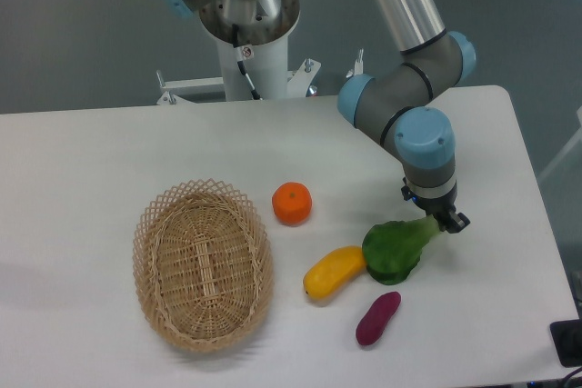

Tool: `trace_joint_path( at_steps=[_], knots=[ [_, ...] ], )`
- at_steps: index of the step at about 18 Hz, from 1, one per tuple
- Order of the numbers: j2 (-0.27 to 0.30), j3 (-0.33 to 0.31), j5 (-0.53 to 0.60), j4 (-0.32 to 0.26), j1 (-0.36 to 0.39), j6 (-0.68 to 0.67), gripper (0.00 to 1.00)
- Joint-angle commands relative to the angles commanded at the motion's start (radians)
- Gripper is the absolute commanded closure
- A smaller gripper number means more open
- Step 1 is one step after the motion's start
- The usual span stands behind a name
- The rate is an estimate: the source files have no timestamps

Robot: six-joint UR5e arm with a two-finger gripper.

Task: Pick up the green vegetable from the table
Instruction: 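Close the gripper on the bok choy stem, then lift the bok choy up and carry it toward the basket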

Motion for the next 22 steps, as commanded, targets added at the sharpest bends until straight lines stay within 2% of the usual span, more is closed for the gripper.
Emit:
trace_joint_path(
  at_steps=[4,7,12,16,22],
  knots=[
    [0.032,0.003,-0.038,-0.002,0.014,0.002,0.62],
    [0.060,0.032,-0.107,-0.015,0.046,0.002,0.62],
    [0.100,0.066,-0.282,-0.025,0.067,-0.034,0.62],
    [0.140,0.057,-0.389,-0.025,0.072,-0.132,0.63],
    [0.196,0.061,-0.503,-0.021,-0.017,-0.391,0.64]
  ],
)
